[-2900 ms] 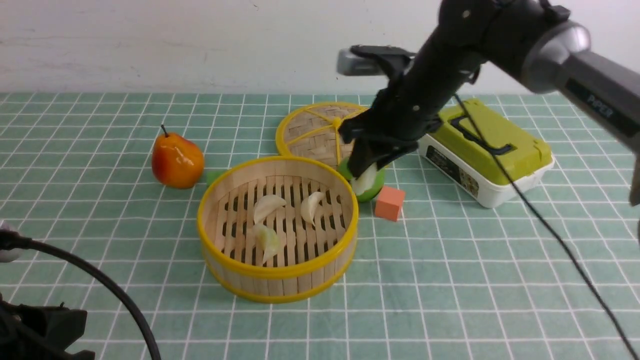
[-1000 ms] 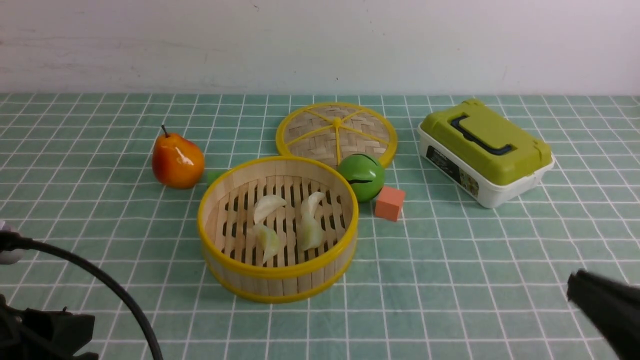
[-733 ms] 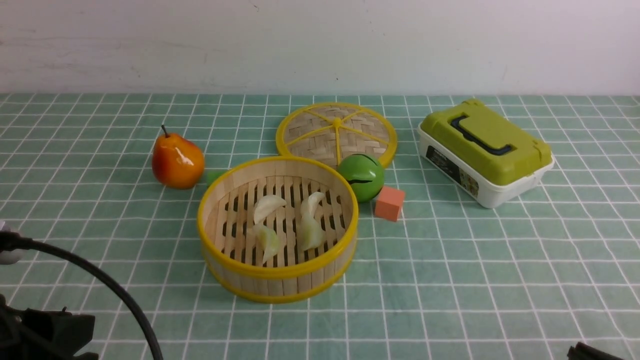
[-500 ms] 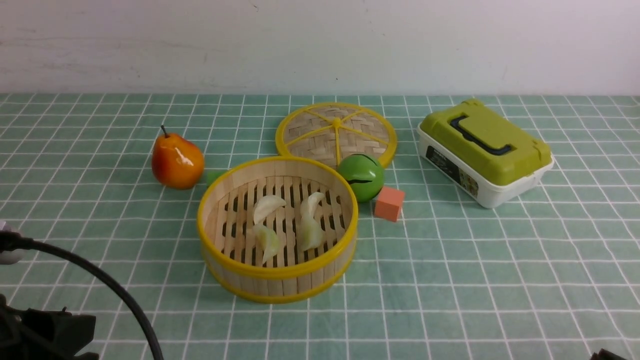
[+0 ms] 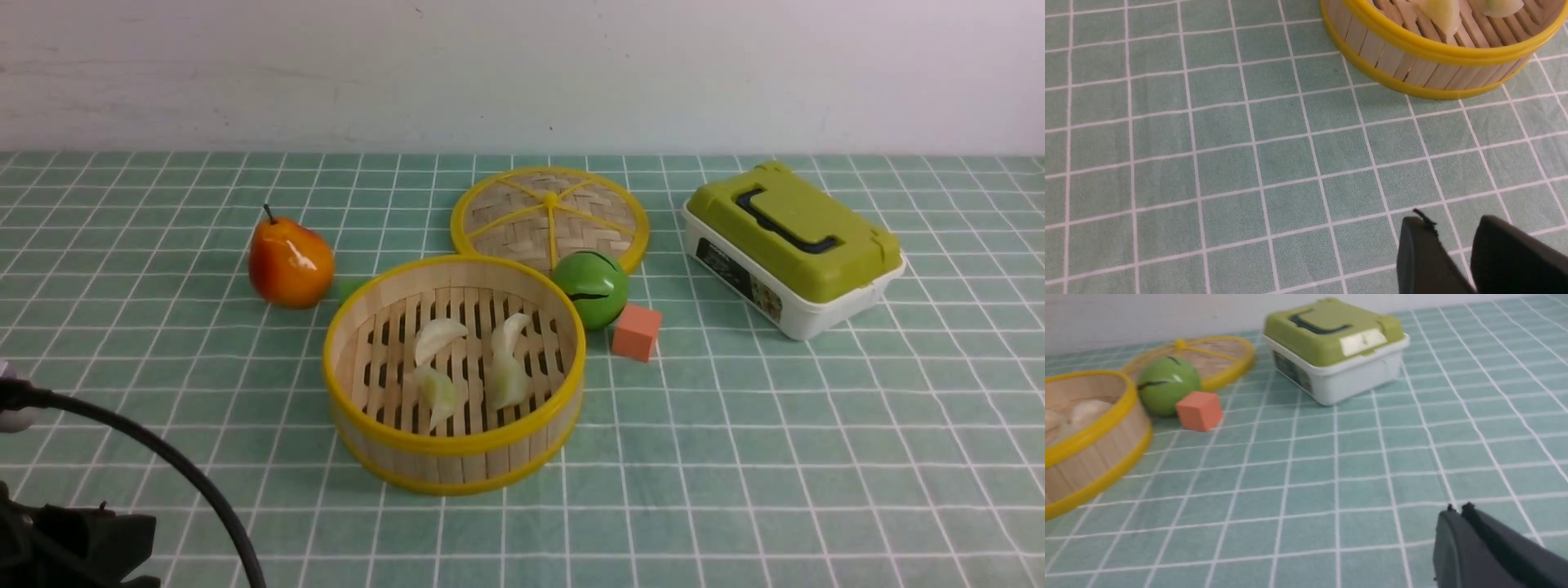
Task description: Put the dumplings into the steamer on the table with the blue tablecloth.
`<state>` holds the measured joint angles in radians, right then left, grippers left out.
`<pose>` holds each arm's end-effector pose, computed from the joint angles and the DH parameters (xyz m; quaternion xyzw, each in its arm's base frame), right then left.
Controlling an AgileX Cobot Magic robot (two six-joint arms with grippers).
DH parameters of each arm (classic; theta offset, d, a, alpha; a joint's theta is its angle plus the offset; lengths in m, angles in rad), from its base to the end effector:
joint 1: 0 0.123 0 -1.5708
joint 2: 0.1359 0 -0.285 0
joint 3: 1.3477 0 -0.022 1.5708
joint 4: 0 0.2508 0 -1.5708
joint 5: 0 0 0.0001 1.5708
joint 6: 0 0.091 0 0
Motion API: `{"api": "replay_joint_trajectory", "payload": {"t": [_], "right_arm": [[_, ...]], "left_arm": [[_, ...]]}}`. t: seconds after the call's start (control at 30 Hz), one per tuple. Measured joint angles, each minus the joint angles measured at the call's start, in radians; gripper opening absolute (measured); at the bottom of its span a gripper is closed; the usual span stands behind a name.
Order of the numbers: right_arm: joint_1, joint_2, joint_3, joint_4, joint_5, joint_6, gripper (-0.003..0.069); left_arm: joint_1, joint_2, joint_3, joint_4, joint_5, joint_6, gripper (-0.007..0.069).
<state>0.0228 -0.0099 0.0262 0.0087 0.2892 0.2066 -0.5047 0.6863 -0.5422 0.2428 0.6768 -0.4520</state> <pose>0.0547 0.0015 0.1787 0.0740 0.7764 0.0752 0.6213 0.1163 -0.0486 0.2802 0.0793 0.9052 -0.0901 0.4077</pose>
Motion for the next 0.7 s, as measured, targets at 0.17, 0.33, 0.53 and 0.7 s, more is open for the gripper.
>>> {"api": "replay_joint_trajectory", "payload": {"t": [0.17,0.33,0.53,0.7], "right_arm": [[-0.021,0.000,-0.007,0.000,0.087,-0.001,-0.0001],[-0.012,0.000,-0.008,0.000,0.092,-0.003,-0.0001],[-0.012,0.000,-0.008,0.000,0.092,-0.003,0.0003],[-0.012,0.000,-0.008,0.000,0.092,-0.003,0.0006]], "left_arm": [[0.000,0.000,0.000,0.000,0.001,0.000,0.0197],[0.000,0.000,0.000,0.000,0.001,0.000,0.0202],[0.000,0.000,0.000,0.000,0.001,0.000,0.0209],[0.000,0.000,0.000,0.000,0.001,0.000,0.0216]]}}
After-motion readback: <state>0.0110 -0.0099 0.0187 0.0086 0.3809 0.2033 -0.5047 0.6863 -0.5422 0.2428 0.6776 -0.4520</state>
